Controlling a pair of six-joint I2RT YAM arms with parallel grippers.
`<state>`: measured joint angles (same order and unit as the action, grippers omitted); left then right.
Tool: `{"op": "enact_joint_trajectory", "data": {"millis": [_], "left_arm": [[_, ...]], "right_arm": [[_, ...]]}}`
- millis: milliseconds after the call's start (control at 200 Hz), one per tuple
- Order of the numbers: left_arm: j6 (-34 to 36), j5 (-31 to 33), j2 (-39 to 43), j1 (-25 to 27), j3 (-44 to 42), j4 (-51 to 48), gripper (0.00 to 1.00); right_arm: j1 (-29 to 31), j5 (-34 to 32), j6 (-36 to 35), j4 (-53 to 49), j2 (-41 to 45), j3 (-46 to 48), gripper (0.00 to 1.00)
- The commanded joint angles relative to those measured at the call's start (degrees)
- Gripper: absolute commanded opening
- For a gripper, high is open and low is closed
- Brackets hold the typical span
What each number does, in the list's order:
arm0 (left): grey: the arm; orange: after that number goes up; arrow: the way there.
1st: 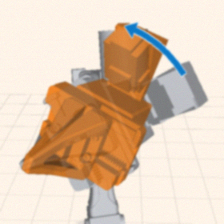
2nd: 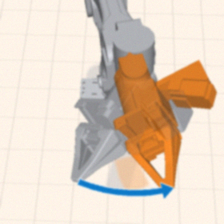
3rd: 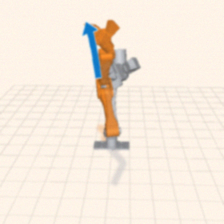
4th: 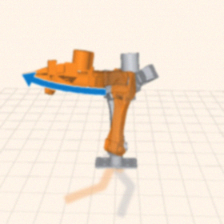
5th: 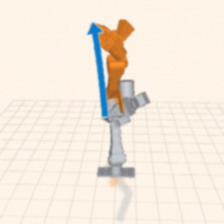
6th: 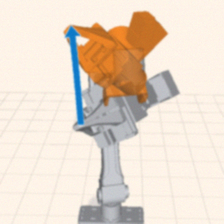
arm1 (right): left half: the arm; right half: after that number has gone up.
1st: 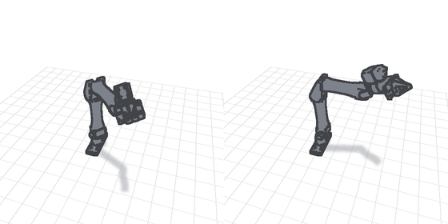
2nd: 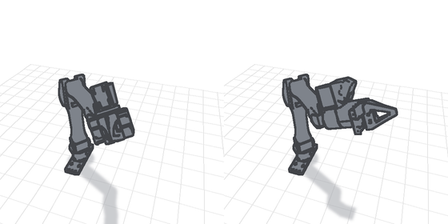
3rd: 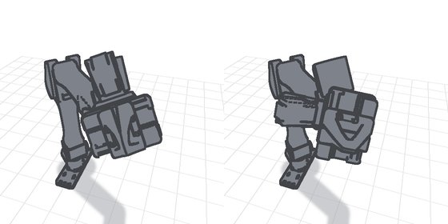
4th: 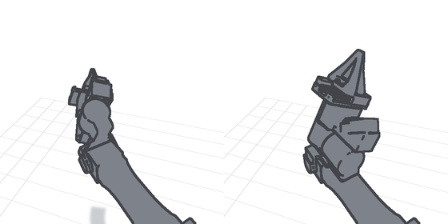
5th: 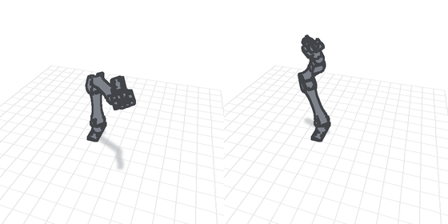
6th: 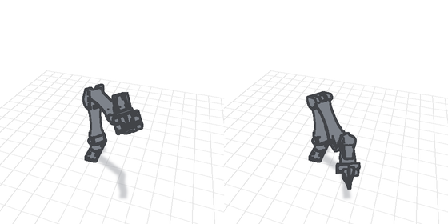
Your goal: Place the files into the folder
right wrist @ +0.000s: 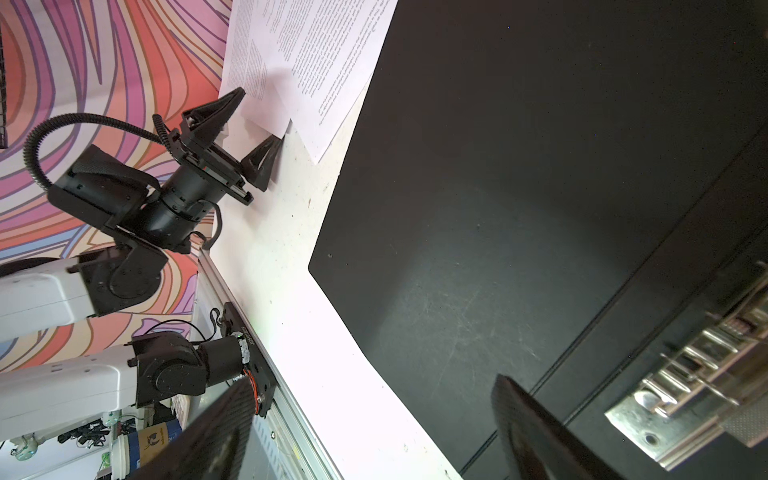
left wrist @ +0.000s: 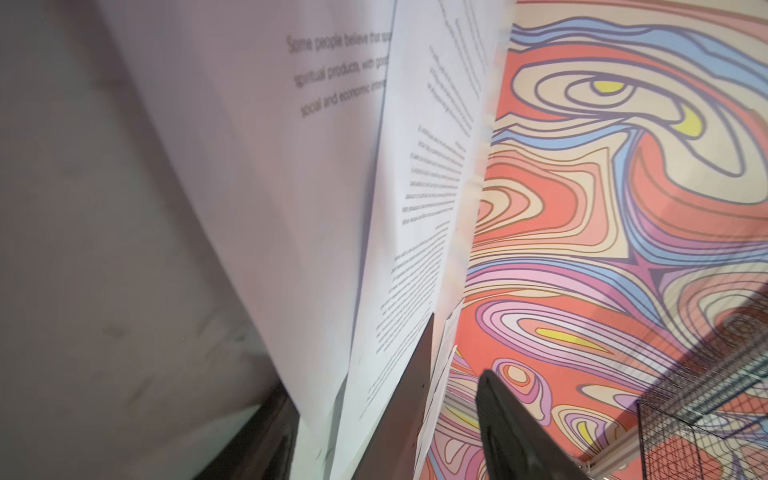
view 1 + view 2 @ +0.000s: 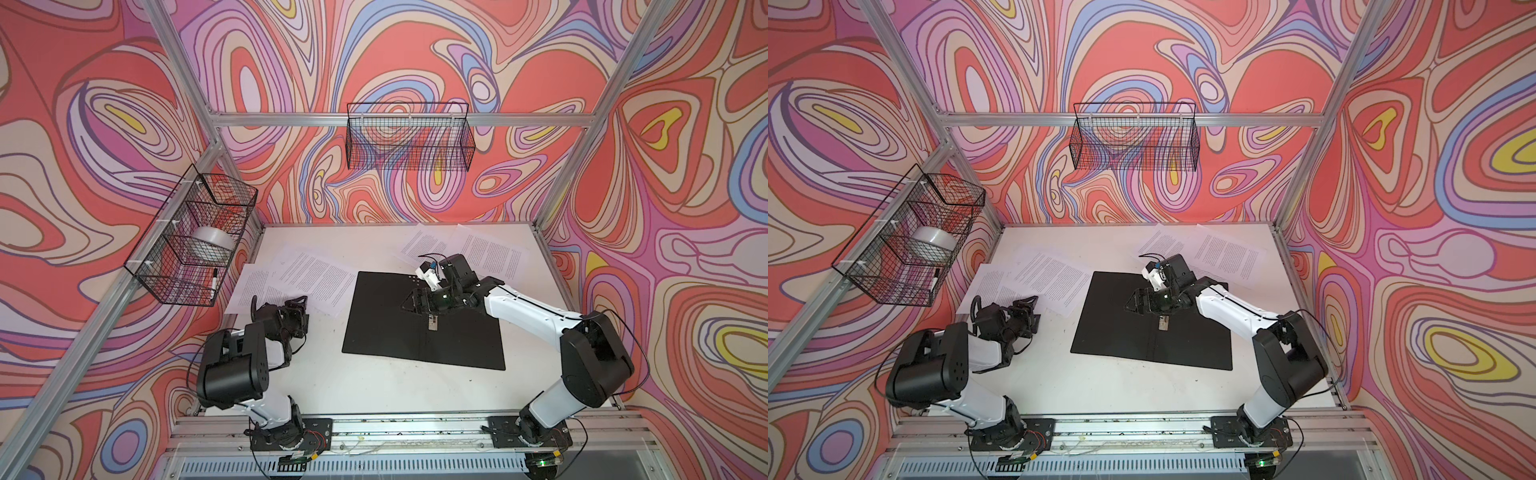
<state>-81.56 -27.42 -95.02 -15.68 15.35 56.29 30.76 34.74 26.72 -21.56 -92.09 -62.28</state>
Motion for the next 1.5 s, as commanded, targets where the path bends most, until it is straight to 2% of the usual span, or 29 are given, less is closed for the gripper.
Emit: {"op": "enact_joint_trajectory", "data": {"millis": [0,95,320,501,671,761,876,991,1107,1227,1497], "left_arm": [[-4.54,1.98,-11.78,0.21,-2.9,12.9,0.59],[-5.7,1.34,-17.89,0.21,-1.66,19.25,0.53],[-4.4,3.3,-21.8,0.05,-0.41,18.02,0.38],[-5.72,3.21,-27.17,-0.52,2.72,21.58,0.17],[-2.92,2.55,-24.02,-1.03,3.62,18.08,0.01],[0.68,2.16,-17.26,-1.02,3.51,10.15,0.0],[5.6,1.06,-6.52,-1.03,5.62,-4.62,0.0],[12.72,3.01,6.34,-1.02,8.43,-24.63,0.0],[20.21,3.81,16.31,-0.68,15.44,-44.05,0.0],[26.09,5.92,22.84,-0.58,22.21,-60.36,0.0],[32.08,6.69,32.48,2.34,31.58,-81.01,0.0]], "right_arm": [[-0.17,0.54,0.79,1.35,-0.71,-0.01,0.93],[-0.17,0.55,1.14,1.27,-1.01,0.06,0.93],[-0.17,0.28,1.83,1.26,-1.58,-0.37,0.92],[-0.15,0.33,1.93,0.34,-2.21,-1.41,0.92],[-0.17,-0.7,1.32,-1.02,-1.45,-1.8,0.92],[-0.14,-1.1,1.03,-1.45,-1.11,-2.05,0.92],[-0.11,-0.99,0.59,-1.72,-0.98,-2.46,0.91],[-0.18,-0.81,0.26,-1.74,-1.0,-2.33,0.91],[-0.16,-0.56,-0.18,-1.82,-1.08,-2.23,0.91],[-0.18,-0.63,-0.52,-1.64,-0.85,-2.14,0.91],[-1.22,-1.32,-2.31,-4.4,0.14,-3.87,0.92]]}}
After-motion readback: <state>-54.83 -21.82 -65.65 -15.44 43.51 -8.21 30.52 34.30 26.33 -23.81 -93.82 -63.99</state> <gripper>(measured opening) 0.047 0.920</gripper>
